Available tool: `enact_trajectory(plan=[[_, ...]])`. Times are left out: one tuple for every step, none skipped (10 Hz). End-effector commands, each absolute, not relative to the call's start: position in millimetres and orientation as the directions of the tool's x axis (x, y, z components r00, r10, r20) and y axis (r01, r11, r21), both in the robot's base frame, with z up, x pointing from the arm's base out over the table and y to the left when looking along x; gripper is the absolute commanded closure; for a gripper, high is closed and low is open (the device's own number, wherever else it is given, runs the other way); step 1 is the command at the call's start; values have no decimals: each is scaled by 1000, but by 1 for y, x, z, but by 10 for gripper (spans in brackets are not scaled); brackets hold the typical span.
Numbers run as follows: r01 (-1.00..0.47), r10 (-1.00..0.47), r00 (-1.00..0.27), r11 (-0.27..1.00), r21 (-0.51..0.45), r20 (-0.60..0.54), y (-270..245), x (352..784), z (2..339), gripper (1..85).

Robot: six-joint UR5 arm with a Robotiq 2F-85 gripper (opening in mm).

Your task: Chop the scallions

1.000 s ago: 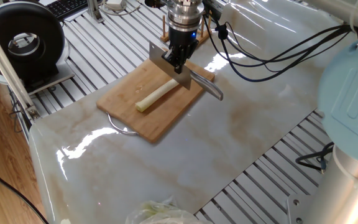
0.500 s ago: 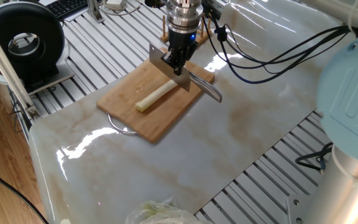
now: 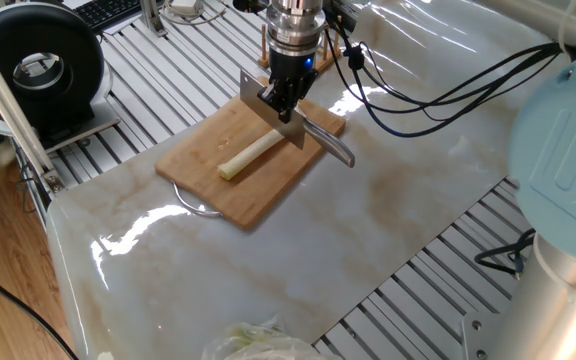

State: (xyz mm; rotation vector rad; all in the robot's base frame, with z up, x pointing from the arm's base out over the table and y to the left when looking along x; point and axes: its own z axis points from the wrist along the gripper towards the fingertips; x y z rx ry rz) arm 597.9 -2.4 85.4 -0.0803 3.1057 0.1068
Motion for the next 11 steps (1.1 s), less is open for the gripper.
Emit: enact_trajectory(plan=[[-39,-37,-999,996,79,-36,1,599,86,843],[-39,-37,-999,996,76,-36,1,598,86,843],[-38,-36,-999,997,69,-33,0,597,87,843],[-38,-36,-999,997,67,-31,1,596,86,843],[-36,-34,-999,997,66,-31,1,596,85,843],[-33,-31,-999,997,64,-31,1,596,85,843],[-32,-30,-999,997,64,-30,1,595,85,843],[-32,-30,-999,998,63,-30,1,595,85,843],[-32,-30,-999,998,58,-30,0,595,85,843],[-33,-32,-999,998,57,-29,0,595,85,843],[-35,-33,-999,998,57,-30,0,595,85,843]])
